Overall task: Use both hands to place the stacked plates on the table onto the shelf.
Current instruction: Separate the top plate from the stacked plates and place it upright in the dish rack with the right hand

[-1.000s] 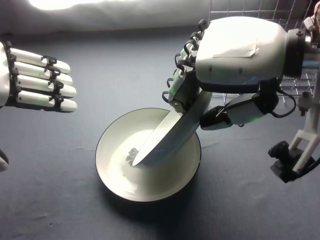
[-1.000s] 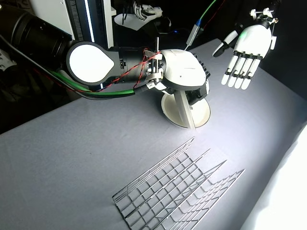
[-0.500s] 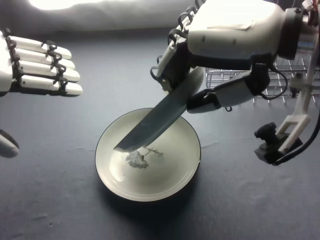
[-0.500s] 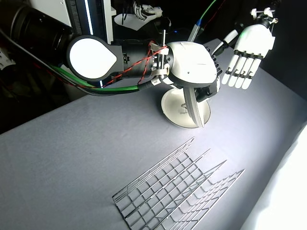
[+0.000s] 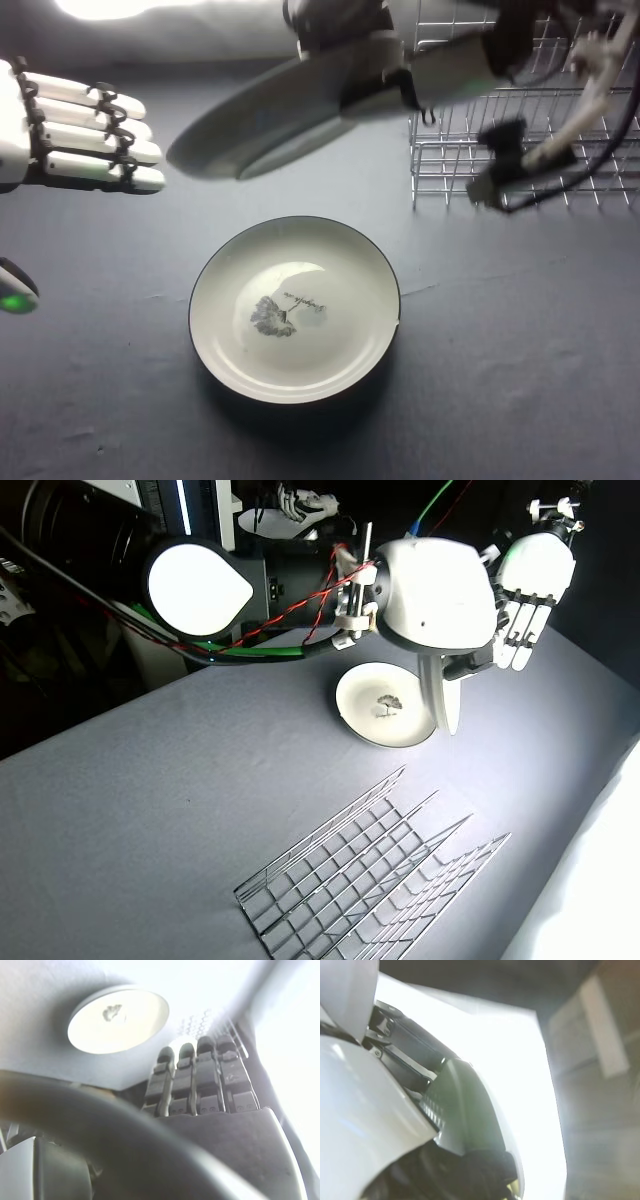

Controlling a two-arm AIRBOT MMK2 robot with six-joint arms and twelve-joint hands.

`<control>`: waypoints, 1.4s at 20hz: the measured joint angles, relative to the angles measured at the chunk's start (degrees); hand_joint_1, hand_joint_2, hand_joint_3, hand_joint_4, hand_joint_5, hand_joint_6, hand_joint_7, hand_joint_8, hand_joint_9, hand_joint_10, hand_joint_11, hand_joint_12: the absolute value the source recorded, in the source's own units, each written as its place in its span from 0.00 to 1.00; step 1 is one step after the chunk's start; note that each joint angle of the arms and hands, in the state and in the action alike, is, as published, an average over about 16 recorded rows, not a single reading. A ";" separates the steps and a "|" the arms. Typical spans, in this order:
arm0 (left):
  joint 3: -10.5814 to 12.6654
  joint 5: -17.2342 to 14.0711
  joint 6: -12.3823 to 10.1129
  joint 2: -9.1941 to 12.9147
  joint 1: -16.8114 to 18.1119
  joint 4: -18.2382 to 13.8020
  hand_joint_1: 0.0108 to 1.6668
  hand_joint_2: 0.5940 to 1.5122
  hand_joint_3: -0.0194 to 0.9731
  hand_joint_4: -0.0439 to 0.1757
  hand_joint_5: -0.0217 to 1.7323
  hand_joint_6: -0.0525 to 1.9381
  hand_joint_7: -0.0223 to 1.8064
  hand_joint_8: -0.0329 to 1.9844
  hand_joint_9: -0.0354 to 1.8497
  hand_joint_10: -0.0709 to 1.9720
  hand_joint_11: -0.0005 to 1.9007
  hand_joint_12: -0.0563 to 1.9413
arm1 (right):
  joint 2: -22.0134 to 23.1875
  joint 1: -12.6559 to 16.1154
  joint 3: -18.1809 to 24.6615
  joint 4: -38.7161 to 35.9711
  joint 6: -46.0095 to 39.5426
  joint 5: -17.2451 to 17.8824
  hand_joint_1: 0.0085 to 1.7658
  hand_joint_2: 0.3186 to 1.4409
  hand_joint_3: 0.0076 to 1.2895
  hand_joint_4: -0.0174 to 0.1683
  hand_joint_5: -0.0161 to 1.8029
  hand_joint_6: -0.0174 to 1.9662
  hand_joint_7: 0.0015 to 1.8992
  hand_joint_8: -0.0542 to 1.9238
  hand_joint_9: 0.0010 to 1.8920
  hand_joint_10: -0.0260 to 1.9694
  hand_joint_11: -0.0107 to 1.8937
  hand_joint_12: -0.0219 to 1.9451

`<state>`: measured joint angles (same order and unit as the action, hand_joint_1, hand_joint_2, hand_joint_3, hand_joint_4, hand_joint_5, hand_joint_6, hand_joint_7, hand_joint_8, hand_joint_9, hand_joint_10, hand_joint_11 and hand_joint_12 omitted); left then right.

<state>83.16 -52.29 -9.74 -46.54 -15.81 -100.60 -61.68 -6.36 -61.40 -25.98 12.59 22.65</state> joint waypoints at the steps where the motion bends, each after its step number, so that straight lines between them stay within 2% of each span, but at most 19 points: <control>1: 0.26 0.10 0.11 -0.05 -0.12 -0.30 0.01 0.52 0.02 0.19 0.03 0.03 0.02 0.02 0.03 0.04 0.01 0.03 | -0.01 0.52 -0.14 1.93 -0.04 -0.67 0.69 0.62 0.01 0.14 0.56 0.47 0.55 0.46 0.59 0.19 0.44 0.69; 9: 2.74 0.82 1.18 -0.56 -1.34 -2.55 0.01 0.52 0.02 0.19 0.04 0.03 0.02 0.02 0.03 0.04 0.01 0.03 | -0.05 3.47 -1.64 15.24 -0.34 -6.32 0.69 0.62 0.01 0.15 0.56 0.46 0.55 0.46 0.59 0.20 0.44 0.70; 15: 3.03 0.36 1.65 -0.68 -1.91 -3.26 0.01 0.53 0.02 0.19 0.04 0.03 0.02 0.02 0.03 0.04 0.01 0.03 | 0.17 4.60 -3.38 21.22 -0.47 -9.48 0.69 0.62 0.01 0.16 0.56 0.45 0.55 0.46 0.59 0.21 0.44 0.71; 19: 1.64 -0.41 1.79 -0.59 -1.97 -3.42 0.01 0.53 0.02 0.19 0.04 0.03 0.02 0.02 0.03 0.04 0.01 0.03 | 0.62 5.14 -4.61 23.21 -0.52 -10.77 0.69 0.62 0.01 0.16 0.56 0.45 0.55 0.46 0.59 0.21 0.43 0.71; 28: -3.62 -3.58 1.28 -0.93 -1.85 -2.49 0.01 0.53 0.02 0.19 0.04 0.03 0.03 0.02 0.03 0.04 0.01 0.03 | 3.48 5.47 -6.16 25.05 -0.52 -12.41 0.69 0.62 0.01 0.16 0.56 0.45 0.56 0.45 0.59 0.21 0.43 0.71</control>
<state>79.54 -55.86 -8.46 -47.47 -17.67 -103.09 -58.20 -0.89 -67.55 -0.93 12.07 10.24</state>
